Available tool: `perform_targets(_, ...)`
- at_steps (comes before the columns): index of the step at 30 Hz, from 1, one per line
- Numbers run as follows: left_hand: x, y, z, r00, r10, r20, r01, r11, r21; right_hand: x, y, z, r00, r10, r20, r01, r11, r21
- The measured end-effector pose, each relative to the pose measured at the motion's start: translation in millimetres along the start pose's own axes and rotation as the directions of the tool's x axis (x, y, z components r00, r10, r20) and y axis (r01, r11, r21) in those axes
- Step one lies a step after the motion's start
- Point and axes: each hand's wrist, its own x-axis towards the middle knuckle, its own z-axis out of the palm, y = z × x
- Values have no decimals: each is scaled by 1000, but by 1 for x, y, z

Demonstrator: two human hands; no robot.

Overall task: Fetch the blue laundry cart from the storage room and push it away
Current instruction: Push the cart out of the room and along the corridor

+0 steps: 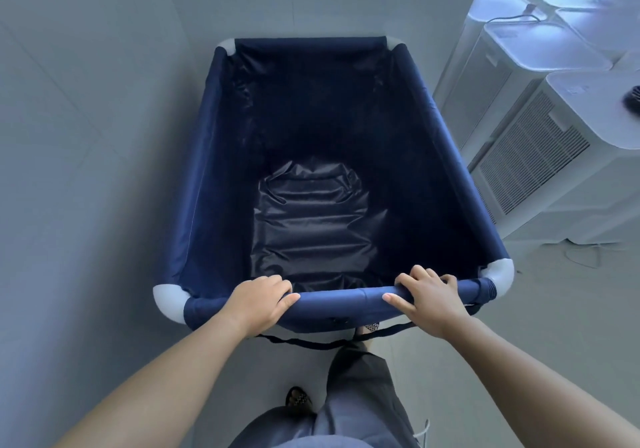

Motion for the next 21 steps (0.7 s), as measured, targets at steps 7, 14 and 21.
perform_targets(7,-1,-2,12,998,-42,-40,41,999,-25,4,-16,6,999,-4,-39,3,999,-40)
perform_targets(14,0,-3,18,997,-45,-64,48,998,35,6,-15,8,999,-9,-34,6,998,-69)
perform_targets(21,1,1,15,1000,-20,7,19,985,169,6,-16,7,1000,-1,-8,1,995,-98)
